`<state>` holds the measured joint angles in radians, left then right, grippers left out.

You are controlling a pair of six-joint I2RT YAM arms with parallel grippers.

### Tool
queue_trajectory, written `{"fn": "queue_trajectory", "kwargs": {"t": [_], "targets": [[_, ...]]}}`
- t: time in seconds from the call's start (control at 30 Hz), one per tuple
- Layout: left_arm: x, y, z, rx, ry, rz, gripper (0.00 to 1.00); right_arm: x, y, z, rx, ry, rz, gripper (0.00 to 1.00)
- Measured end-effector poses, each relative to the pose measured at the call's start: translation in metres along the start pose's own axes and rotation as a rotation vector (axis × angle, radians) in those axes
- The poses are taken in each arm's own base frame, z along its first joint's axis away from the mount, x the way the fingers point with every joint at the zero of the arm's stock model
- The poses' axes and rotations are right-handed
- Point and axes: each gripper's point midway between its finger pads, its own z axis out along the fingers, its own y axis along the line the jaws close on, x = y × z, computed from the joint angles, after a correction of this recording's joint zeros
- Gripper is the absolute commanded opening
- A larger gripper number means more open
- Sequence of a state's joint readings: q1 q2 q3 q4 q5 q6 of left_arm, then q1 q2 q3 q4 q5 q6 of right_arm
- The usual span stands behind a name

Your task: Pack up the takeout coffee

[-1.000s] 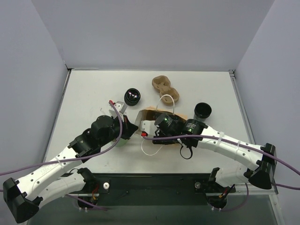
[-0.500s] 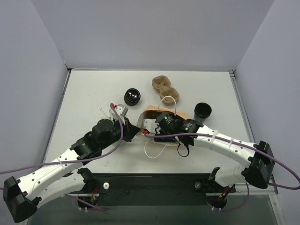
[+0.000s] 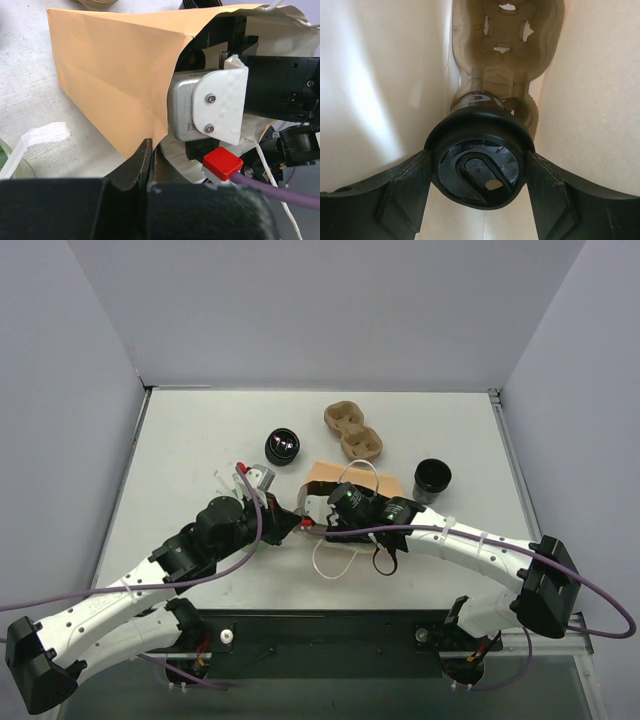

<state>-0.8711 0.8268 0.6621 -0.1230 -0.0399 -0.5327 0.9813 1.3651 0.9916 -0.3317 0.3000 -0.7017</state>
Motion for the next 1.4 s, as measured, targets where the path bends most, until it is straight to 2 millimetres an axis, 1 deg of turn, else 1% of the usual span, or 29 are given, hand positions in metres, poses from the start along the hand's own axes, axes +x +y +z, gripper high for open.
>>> {"fn": "queue_trajectory", "kwargs": {"t": [0.1,0.3,0.43,0.7,0.77,0.9,1.03,1.23,1.4], "targets": [[0.002,0.001,-0.001,0.000,0.000,-0.004,0.00,0.000,-0.001,-0.002,0.004,-0.005,0.002,0.40],[0.003,0.003,-0.002,-0.006,-0.001,-0.005,0.00,-0.003,-0.012,-0.016,0.037,-0.045,0.025,0.39],[0.004,0.002,-0.002,-0.005,0.000,-0.005,0.00,-0.003,-0.015,-0.020,0.048,-0.056,0.022,0.39],[0.004,0.000,-0.001,-0.009,-0.015,0.007,0.00,0.001,-0.013,-0.018,0.040,-0.043,-0.027,0.38],[0.003,0.000,0.002,-0.019,-0.026,0.018,0.00,0.006,-0.012,-0.016,0.037,-0.032,-0.029,0.38],[0.001,0.004,0.008,-0.057,-0.052,0.032,0.00,0.022,-0.010,-0.010,0.033,-0.001,-0.024,0.38],[-0.001,0.004,0.009,-0.083,-0.082,0.037,0.00,0.029,-0.015,-0.006,0.039,-0.002,-0.011,0.38],[0.000,0.004,0.008,-0.124,-0.107,0.052,0.00,0.037,-0.022,-0.008,0.055,-0.028,0.010,0.37],[-0.003,0.004,0.009,-0.136,-0.127,0.050,0.00,0.036,-0.027,-0.006,0.069,-0.042,-0.005,0.37]]}}
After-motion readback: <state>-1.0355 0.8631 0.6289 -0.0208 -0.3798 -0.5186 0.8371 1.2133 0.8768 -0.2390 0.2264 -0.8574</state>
